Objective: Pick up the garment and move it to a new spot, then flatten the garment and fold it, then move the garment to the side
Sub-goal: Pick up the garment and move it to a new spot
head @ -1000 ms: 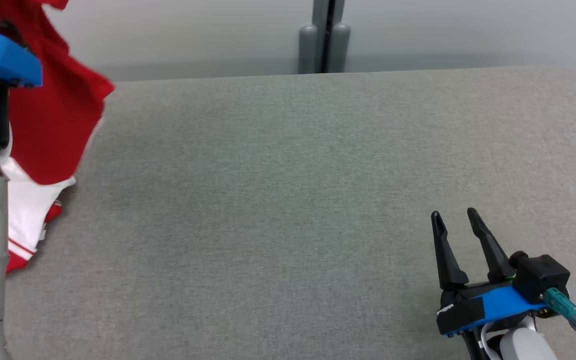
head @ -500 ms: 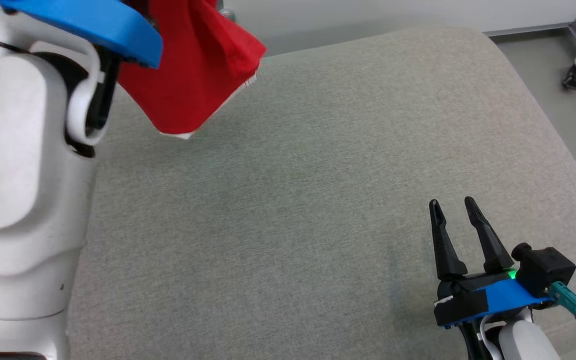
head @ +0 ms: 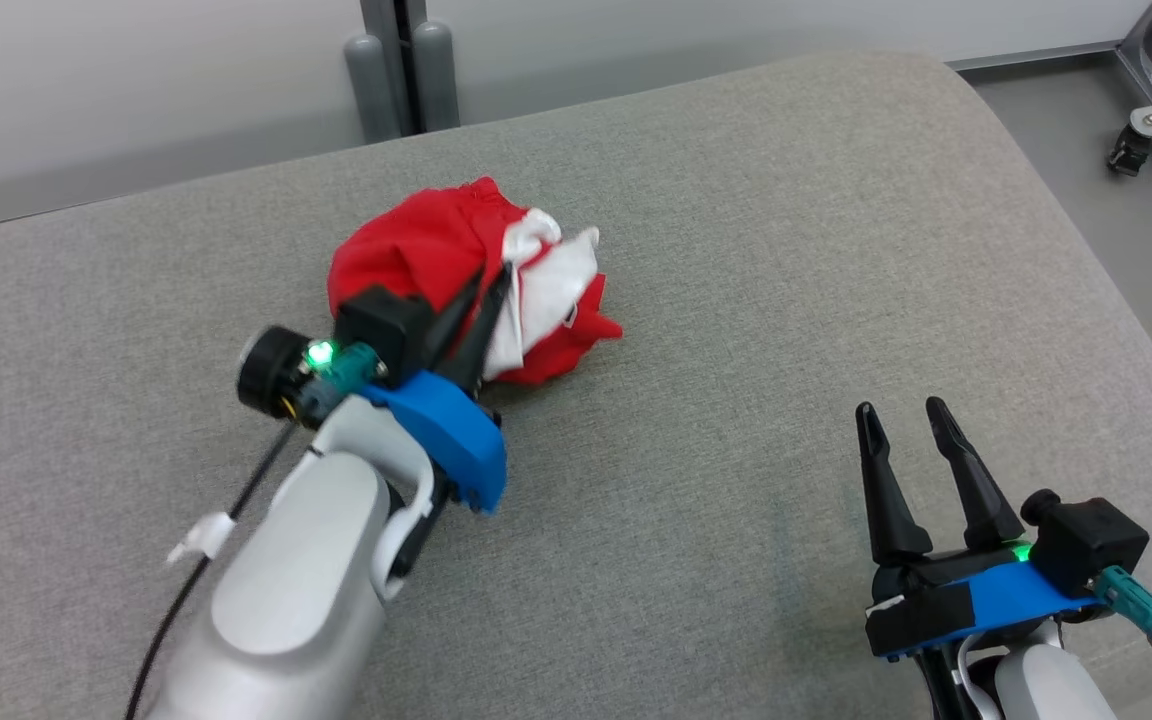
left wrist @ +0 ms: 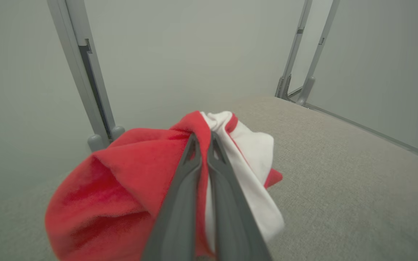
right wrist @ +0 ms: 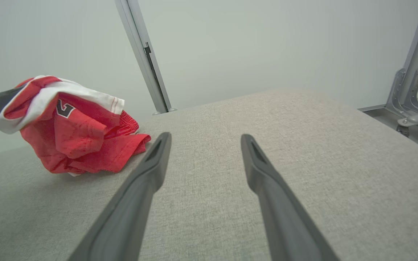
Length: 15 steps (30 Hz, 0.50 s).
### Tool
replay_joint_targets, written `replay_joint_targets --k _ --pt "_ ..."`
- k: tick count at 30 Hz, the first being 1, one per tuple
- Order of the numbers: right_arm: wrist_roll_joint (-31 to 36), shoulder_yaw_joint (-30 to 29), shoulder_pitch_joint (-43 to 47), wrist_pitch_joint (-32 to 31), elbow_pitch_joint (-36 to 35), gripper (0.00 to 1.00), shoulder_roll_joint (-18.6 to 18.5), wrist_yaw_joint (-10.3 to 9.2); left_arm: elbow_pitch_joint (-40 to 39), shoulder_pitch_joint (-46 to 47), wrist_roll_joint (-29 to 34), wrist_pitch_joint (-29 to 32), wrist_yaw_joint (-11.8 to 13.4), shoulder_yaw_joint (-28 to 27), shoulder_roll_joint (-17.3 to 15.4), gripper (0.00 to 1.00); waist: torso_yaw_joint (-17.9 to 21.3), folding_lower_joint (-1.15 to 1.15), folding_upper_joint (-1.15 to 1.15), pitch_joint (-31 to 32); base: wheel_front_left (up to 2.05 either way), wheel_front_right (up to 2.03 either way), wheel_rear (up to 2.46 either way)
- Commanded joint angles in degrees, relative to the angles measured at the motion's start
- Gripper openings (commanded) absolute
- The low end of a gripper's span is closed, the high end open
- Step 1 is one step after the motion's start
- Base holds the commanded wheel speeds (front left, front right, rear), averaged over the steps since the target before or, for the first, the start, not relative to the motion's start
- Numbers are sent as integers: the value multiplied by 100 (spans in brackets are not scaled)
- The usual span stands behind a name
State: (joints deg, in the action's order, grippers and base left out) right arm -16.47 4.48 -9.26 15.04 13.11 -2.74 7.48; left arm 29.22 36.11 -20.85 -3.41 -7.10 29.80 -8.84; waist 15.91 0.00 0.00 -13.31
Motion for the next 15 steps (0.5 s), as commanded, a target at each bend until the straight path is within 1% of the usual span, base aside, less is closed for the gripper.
replay_joint_targets --k 1,4,5,6,7,12,15 --pt "27 -3 -26 21 4 100 -27 3 63 -117 -41 -68 -25 51 16 0 -28 0 0 8 0 0 0" --pt "83 11 -20 21 34 100 -27 3 385 -421 -98 -236 -41 345 158 0 -136 0 0 58 0 0 0" --pt "91 15 -17 21 47 100 -27 3 477 -492 -116 -299 -43 433 205 5 -174 0 0 79 0 0 0" --pt "99 20 -15 21 58 100 -28 3 553 -537 -136 -369 -42 498 239 85 -205 0 0 97 0 0 0" --pt "118 7 -10 22 69 100 -28 3 619 -560 -152 -454 -43 535 269 100 -250 0 0 122 0 0 0" --pt "183 13 98 21 142 100 -28 3 724 -572 -200 -947 -29 551 358 100 -448 0 0 311 0 0 0" --pt "198 29 158 21 168 100 -28 3 619 -642 -197 -1111 77 413 315 100 -560 0 0 436 0 0 0"
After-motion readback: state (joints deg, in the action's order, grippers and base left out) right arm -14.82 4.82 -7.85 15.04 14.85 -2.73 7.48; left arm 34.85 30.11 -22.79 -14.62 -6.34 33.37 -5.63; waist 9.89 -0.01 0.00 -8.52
